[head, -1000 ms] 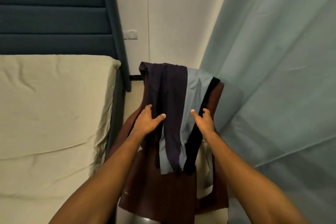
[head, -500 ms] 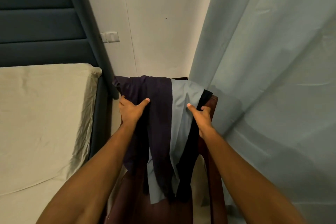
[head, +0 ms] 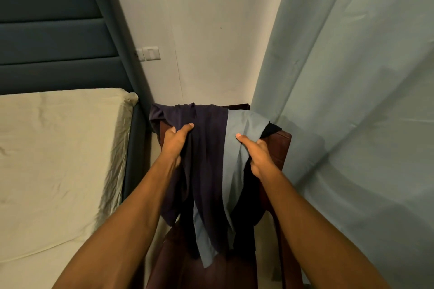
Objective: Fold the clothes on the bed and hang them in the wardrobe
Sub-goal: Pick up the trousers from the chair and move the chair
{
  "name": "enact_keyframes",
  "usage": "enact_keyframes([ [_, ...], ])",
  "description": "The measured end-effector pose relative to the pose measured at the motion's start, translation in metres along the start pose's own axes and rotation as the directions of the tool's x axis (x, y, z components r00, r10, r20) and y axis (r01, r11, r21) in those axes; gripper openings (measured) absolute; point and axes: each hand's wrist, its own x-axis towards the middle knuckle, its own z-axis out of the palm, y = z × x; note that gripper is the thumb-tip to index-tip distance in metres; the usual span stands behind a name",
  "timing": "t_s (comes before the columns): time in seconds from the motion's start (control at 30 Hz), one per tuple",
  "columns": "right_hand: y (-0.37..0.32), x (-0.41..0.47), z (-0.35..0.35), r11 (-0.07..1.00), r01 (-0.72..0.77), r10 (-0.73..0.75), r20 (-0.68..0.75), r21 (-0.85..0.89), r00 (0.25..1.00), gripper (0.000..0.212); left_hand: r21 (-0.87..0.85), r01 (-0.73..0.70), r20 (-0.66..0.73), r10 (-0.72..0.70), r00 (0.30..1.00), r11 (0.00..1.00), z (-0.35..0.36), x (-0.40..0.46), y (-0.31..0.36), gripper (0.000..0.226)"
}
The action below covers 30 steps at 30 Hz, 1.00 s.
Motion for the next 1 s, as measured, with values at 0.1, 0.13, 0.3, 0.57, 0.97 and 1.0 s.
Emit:
enact_keyframes([
  [0.1,-0.012,0.003,0.013,0.999,0.032,-0.032,0.004,0.01,0.999,0.031,-0.025,-0.025,0.061,0.027,0.998,0.999,0.005,-0.006,0.017,0.022],
  [0.13,-0.016,0.003,0.017,0.999,0.039,-0.039,0.026,0.023,0.999,0.035,-0.03,-0.041,0.092,0.044,0.995,0.999,0.009,-0.007,0.022,0.022],
  [0.3,-0.042,-0.002,0.028,0.997,0.057,-0.063,0.132,0.051,0.989,0.036,0.018,-0.138,0.222,0.13,0.966,0.99,0.032,-0.016,0.049,0.025],
  [0.57,-0.12,-0.042,0.045,0.943,0.328,-0.332,0.238,0.056,0.913,0.027,-0.147,-0.313,0.205,0.339,0.918,0.938,0.046,-0.053,0.114,0.029],
  [0.97,-0.221,-0.163,0.122,0.78,0.611,-0.592,0.479,0.137,0.648,0.055,-0.134,-0.675,0.143,0.688,0.712,0.726,-0.02,-0.163,0.245,0.042],
  [1.0,-0.223,-0.177,0.132,0.771,0.621,-0.593,0.51,0.14,0.622,0.055,-0.109,-0.699,0.142,0.707,0.693,0.707,-0.034,-0.173,0.252,0.042],
])
